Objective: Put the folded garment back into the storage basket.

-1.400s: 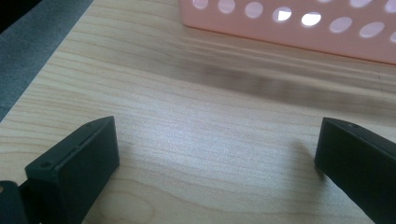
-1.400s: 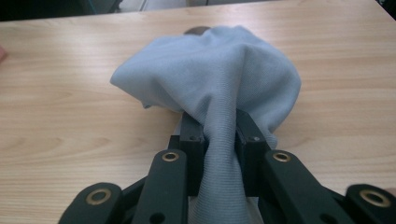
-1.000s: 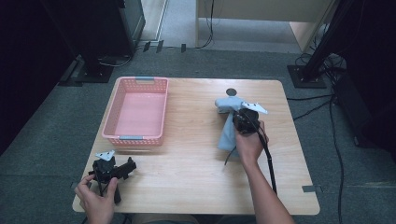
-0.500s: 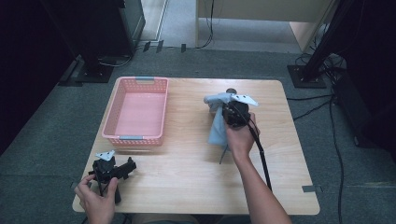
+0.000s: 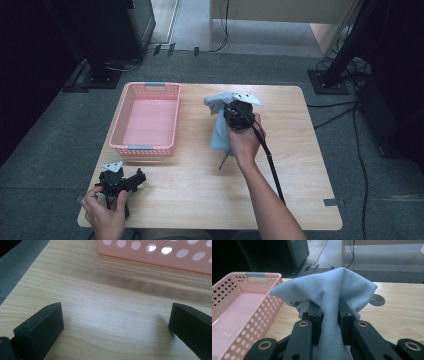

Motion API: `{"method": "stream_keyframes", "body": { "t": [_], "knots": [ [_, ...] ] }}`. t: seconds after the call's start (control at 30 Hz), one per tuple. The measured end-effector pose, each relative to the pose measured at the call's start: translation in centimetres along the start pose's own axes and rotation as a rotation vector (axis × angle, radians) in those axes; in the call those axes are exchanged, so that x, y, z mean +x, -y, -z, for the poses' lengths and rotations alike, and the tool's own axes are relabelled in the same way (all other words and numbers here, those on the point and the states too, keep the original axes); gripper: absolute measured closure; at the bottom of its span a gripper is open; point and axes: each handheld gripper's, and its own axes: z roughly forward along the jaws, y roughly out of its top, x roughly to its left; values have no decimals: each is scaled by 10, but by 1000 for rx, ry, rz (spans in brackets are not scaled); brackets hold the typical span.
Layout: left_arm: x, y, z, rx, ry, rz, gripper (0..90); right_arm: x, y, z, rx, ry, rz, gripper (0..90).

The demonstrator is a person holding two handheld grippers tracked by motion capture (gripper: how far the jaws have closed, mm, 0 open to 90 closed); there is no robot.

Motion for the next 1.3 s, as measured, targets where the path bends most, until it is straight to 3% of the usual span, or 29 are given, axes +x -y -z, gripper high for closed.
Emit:
{"method": "stream_keyframes", "body": {
  "t": [0.8,1.3],
  "knots": [
    [0,0,0,0,0,1,0,68,-39,-8,-28,-85,35,784],
    [0,0,0,1,0,1,0,111,-53,-28,-16,-131,37,784]
  ]
}}
